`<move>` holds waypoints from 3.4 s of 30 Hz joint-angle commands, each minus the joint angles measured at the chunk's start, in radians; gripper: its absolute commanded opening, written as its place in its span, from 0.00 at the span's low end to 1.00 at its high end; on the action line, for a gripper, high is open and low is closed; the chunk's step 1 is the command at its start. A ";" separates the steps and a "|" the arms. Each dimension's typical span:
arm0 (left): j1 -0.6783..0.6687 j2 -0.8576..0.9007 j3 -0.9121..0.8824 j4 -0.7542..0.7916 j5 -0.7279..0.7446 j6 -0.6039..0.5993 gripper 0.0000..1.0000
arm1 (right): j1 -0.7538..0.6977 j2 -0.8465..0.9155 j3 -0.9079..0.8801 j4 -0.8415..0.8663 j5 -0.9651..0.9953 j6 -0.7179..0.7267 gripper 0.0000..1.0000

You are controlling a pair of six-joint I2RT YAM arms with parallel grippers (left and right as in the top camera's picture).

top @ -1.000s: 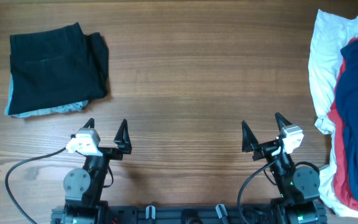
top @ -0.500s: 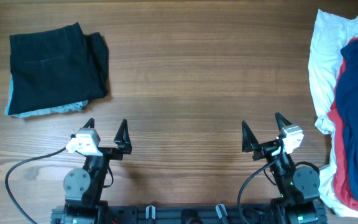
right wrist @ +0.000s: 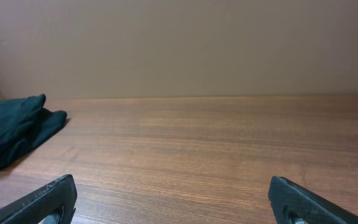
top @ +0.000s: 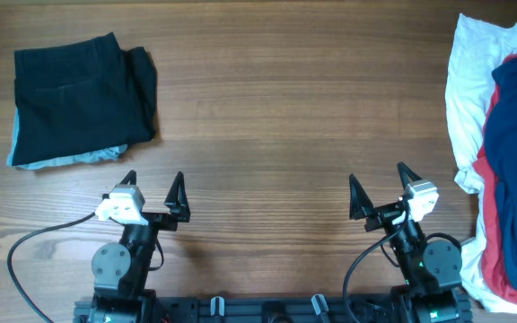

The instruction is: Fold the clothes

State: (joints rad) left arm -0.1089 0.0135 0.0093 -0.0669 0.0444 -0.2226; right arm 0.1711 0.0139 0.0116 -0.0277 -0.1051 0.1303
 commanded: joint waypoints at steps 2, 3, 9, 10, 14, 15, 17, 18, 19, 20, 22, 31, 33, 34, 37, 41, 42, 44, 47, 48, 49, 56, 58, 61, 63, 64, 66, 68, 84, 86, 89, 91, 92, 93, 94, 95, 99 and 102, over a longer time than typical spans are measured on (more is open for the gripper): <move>0.006 -0.010 -0.003 -0.005 0.018 -0.006 1.00 | -0.006 -0.003 0.008 0.005 -0.020 0.007 1.00; 0.006 -0.010 -0.003 -0.005 0.018 -0.006 1.00 | -0.006 -0.003 0.008 0.005 -0.019 0.008 1.00; 0.006 -0.010 -0.003 -0.004 0.013 -0.006 1.00 | -0.006 -0.003 0.008 0.005 -0.020 0.005 1.00; 0.006 -0.009 -0.003 -0.004 0.011 -0.005 1.00 | -0.006 -0.003 0.008 0.005 -0.021 0.010 1.00; 0.006 -0.009 -0.003 -0.003 0.019 -0.060 1.00 | -0.006 -0.003 0.009 0.010 -0.044 0.168 1.00; 0.006 -0.009 -0.003 -0.004 0.019 -0.076 1.00 | -0.006 -0.003 0.011 0.007 -0.056 0.191 1.00; 0.006 -0.009 0.007 -0.005 0.027 -0.077 1.00 | -0.006 -0.003 0.032 -0.022 -0.078 0.192 1.00; 0.006 -0.008 0.017 -0.006 0.027 -0.077 1.00 | -0.006 -0.002 0.059 -0.058 -0.071 0.184 1.00; 0.006 -0.006 0.036 -0.010 0.027 -0.077 1.00 | -0.006 0.003 0.090 -0.093 -0.042 0.183 1.00; 0.006 -0.003 0.054 -0.024 0.028 -0.077 1.00 | -0.006 0.007 0.113 -0.113 -0.027 0.183 1.00; 0.006 0.015 0.102 -0.074 0.051 -0.077 1.00 | -0.006 0.034 0.188 -0.177 0.008 0.181 1.00; 0.006 0.331 0.472 -0.407 0.079 -0.077 1.00 | -0.006 0.419 0.659 -0.598 0.157 0.137 1.00; 0.006 0.436 0.570 -0.467 0.079 -0.077 1.00 | -0.006 0.549 0.766 -0.702 0.158 0.084 1.00; 0.006 0.500 0.627 -0.505 0.079 -0.077 1.00 | -0.006 0.619 0.822 -0.754 0.158 0.067 1.00; 0.006 0.634 0.753 -0.616 0.082 -0.077 1.00 | -0.006 0.774 0.927 -0.829 0.157 0.027 1.00; 0.006 0.757 0.842 -0.687 0.100 -0.077 1.00 | -0.008 0.901 0.966 -0.848 0.254 0.062 1.00; 0.006 0.770 0.842 -0.687 0.105 -0.078 1.00 | -0.019 0.932 0.966 -0.854 0.346 0.135 1.00; 0.006 0.783 0.842 -0.690 0.105 -0.077 1.00 | -0.077 0.984 0.966 -0.871 0.455 0.216 1.00; 0.006 0.784 0.842 -0.690 0.105 -0.077 1.00 | -0.270 1.063 0.966 -0.879 0.510 0.262 1.00; 0.006 0.784 0.842 -0.690 0.105 -0.077 1.00 | -0.351 1.094 0.966 -0.877 0.519 0.283 1.00; 0.006 0.784 0.842 -0.690 0.105 -0.077 1.00 | -0.416 1.120 0.964 -0.874 0.520 0.298 1.00; 0.006 0.784 0.842 -0.690 0.105 -0.077 1.00 | -0.792 1.410 0.958 -0.874 0.523 0.396 0.87; 0.006 0.784 0.842 -0.689 0.105 -0.077 1.00 | -0.853 1.481 0.958 -0.856 0.522 0.423 0.88; 0.006 0.784 0.842 -0.690 0.105 -0.077 1.00 | -0.910 1.555 0.958 -0.821 0.500 0.422 0.89; 0.006 0.784 0.842 -0.690 0.105 -0.077 1.00 | -0.933 1.599 0.958 -0.798 0.500 0.419 0.89; 0.006 0.784 0.842 -0.690 0.105 -0.077 1.00 | -0.938 1.619 0.958 -0.789 0.500 0.419 0.89; 0.006 0.784 0.842 -0.690 0.105 -0.077 1.00 | -0.938 1.654 0.957 -0.767 0.500 0.410 0.89; 0.006 0.784 0.842 -0.690 0.105 -0.077 1.00 | -0.938 1.680 0.956 -0.749 0.499 0.395 0.88; 0.006 0.785 0.842 -0.686 0.105 -0.077 1.00 | -0.927 1.541 1.214 -0.837 0.089 0.156 0.04; 0.006 0.785 0.842 -0.686 0.105 -0.077 1.00 | -0.889 1.448 1.324 -0.888 -0.114 0.050 0.04; 0.006 0.785 0.842 -0.686 0.105 -0.077 1.00 | -0.766 1.293 1.413 -0.924 -0.341 -0.082 0.04; 0.006 0.785 0.842 -0.685 0.105 -0.077 1.00 | -0.607 1.183 1.431 -0.926 -0.425 -0.129 0.04; 0.006 0.785 0.842 -0.685 0.105 -0.077 1.00 | -0.529 1.146 1.431 -0.927 -0.419 -0.127 0.04; 0.006 0.785 0.842 -0.685 0.105 -0.077 1.00 | -0.402 1.102 1.431 -0.932 -0.397 -0.127 0.04; 0.006 0.785 0.842 -0.685 0.105 -0.077 1.00 | -0.320 1.085 1.431 -0.935 -0.378 -0.122 0.04; 0.006 0.785 0.842 -0.685 0.105 -0.077 1.00 | -0.245 1.077 1.430 -0.938 -0.351 -0.103 0.04; 0.006 0.785 0.842 -0.686 0.105 -0.077 1.00 | 0.058 1.112 1.409 -0.942 -0.246 -0.019 0.04; 0.006 0.785 0.842 -0.686 0.105 -0.077 1.00 | 0.180 1.203 1.400 -0.931 -0.227 -0.016 0.04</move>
State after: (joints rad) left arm -0.1089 0.7998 0.8333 -0.7559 0.1333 -0.2947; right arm 0.2558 1.1343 1.4273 -0.9722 -0.3630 0.0879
